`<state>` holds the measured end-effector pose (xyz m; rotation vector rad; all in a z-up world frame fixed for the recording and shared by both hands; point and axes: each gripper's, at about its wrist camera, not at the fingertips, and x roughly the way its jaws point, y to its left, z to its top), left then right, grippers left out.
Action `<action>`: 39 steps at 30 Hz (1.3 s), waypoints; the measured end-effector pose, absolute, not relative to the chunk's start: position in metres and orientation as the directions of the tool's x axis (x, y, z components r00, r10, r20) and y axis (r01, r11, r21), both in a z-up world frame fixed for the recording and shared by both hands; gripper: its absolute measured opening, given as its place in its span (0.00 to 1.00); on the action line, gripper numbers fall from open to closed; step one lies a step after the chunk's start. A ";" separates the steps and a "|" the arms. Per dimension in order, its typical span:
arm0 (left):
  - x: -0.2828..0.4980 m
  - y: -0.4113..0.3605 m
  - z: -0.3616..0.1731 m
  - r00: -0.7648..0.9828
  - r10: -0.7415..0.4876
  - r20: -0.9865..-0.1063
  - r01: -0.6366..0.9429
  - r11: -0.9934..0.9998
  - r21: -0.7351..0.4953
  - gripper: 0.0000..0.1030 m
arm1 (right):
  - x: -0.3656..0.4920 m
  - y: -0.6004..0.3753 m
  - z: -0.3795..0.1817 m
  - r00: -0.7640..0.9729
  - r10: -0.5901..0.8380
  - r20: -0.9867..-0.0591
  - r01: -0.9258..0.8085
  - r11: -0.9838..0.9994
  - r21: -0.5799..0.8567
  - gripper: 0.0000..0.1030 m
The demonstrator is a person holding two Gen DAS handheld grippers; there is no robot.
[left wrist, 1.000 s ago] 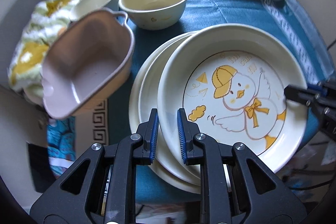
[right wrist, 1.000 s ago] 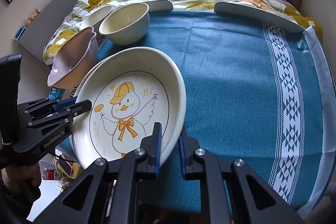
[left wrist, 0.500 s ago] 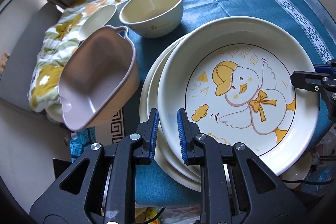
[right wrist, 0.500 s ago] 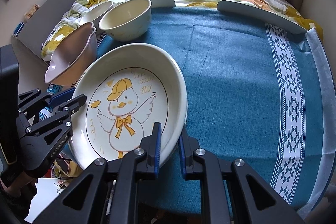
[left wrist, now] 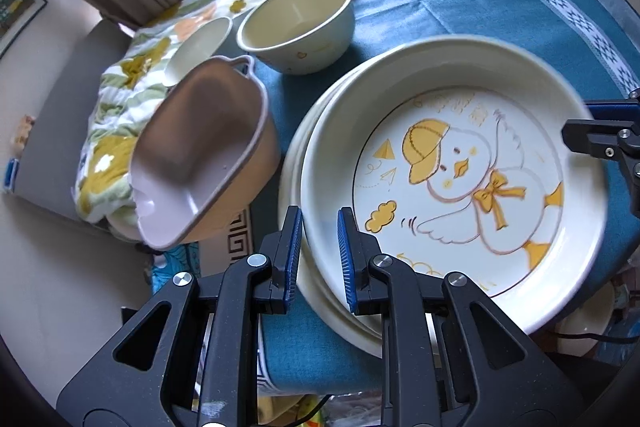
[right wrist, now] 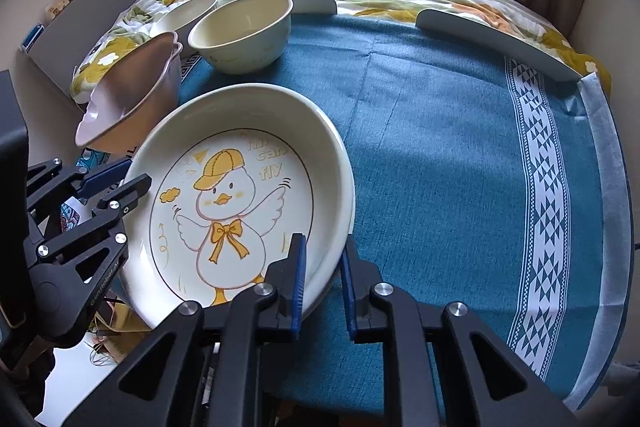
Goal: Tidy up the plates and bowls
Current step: 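Lower the duck-print plate onto the plate stack and open both grippers, then grip the rim of the mauve square bowl with both grippers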
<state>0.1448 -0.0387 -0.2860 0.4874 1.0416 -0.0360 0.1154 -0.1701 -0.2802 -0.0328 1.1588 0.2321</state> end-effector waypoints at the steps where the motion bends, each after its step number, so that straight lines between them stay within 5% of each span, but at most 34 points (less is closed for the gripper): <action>1: 0.146 -0.037 -0.286 0.509 0.190 -0.839 0.254 0.899 0.358 0.16 | 0.115 -0.170 -0.280 0.380 0.169 -0.909 -0.203 0.975 0.096 0.15; 13: 0.150 -0.031 -0.274 0.483 0.139 -0.865 0.222 0.936 0.274 0.16 | 0.116 -0.174 -0.276 0.383 0.187 -0.905 -0.206 0.972 0.114 0.15; 22: 0.144 -0.004 -0.187 0.582 0.036 -0.812 0.104 0.987 0.118 0.19 | 0.126 -0.192 -0.218 0.444 0.350 -0.825 -0.254 0.932 0.259 0.15; 23: 0.144 0.003 -0.180 0.586 0.031 -0.810 0.080 0.992 0.096 0.36 | 0.128 -0.192 -0.211 0.448 0.366 -0.816 -0.269 0.925 0.267 0.25; 24: 0.143 0.011 -0.173 0.593 0.026 -0.805 0.048 0.997 0.067 0.78 | 0.131 -0.190 -0.204 0.455 0.379 -0.806 -0.286 0.919 0.270 0.53; 25: 0.140 0.020 -0.166 0.606 0.030 -0.795 0.013 0.999 0.047 0.98 | 0.133 -0.187 -0.197 0.462 0.397 -0.793 -0.308 0.910 0.277 0.73; 26: 0.136 0.029 -0.159 0.635 0.040 -0.771 -0.021 0.999 0.034 1.00 | 0.136 -0.185 -0.193 0.466 0.418 -0.780 -0.325 0.900 0.289 1.00; 39: 0.142 0.153 -0.191 0.554 -0.045 -0.831 -0.213 0.957 -0.194 1.00 | 0.184 -0.096 -0.190 0.393 0.476 -0.787 -0.458 0.843 0.282 1.00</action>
